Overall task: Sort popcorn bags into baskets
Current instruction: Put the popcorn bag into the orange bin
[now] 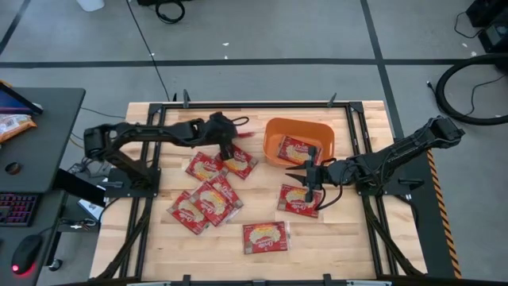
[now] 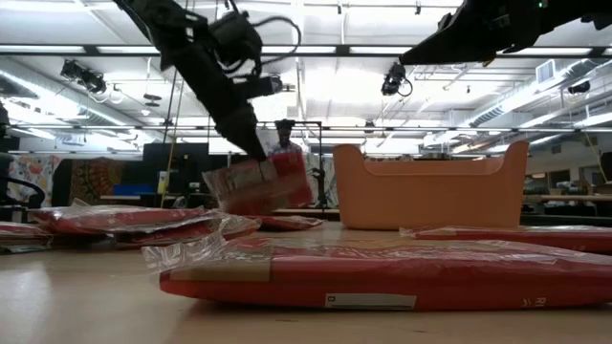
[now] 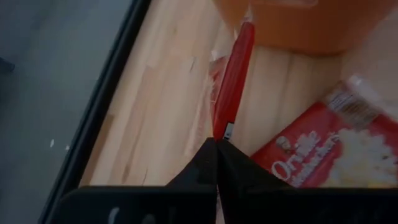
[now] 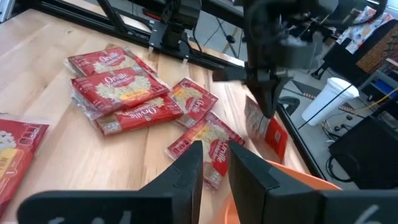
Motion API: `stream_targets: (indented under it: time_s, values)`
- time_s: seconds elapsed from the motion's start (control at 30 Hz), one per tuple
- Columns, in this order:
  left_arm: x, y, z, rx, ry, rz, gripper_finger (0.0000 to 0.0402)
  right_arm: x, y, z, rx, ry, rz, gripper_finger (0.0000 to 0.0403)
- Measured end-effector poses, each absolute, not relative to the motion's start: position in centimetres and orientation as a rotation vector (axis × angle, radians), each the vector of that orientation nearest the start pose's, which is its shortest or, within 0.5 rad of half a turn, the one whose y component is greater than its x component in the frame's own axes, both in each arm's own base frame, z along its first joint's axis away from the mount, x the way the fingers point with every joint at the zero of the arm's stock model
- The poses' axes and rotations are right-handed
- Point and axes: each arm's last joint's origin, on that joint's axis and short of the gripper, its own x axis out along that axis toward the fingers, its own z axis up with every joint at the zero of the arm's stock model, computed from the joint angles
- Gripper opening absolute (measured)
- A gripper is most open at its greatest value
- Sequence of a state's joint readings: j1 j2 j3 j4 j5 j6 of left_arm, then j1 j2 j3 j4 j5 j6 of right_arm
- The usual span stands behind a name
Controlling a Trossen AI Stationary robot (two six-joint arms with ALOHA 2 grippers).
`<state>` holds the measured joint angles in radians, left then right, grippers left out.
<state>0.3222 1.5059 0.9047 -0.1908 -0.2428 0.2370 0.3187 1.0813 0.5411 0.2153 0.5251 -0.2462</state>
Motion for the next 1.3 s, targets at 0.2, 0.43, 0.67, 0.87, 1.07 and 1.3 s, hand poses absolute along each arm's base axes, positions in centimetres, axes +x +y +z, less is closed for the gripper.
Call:
stream_targets:
  time_s: [0.2,0.43,0.67,0.87,1.07,1.3]
  values:
    - [28.7,9.5,21.7,0.128,0.824,0.399,0.0001,21.8,5.6,23.2,-0.419,0.333,-0.17,0.0078]
    - [29.2,8.1,22.2,0.101,0.832,0.361,0.0001,21.6,5.2,23.5,-0.491,0.334,-0.267,0.0078]
    - [30.1,6.7,27.3,0.173,0.861,0.446,0.0001,21.4,4.4,24.5,-0.518,0.286,-0.291,0.0078]
    - [31.6,5.1,30.8,0.304,0.699,0.578,0.0,21.7,3.0,24.6,-0.515,0.298,-0.313,0.0078]
    - [33.7,4.4,31.7,0.323,0.488,0.508,0.0,21.8,2.1,24.9,-0.495,0.273,-0.314,0.0078]
    - [37.2,4.8,29.3,0.305,0.378,0.396,0.0,21.1,2.3,25.2,-0.499,0.29,-0.373,0.0078]
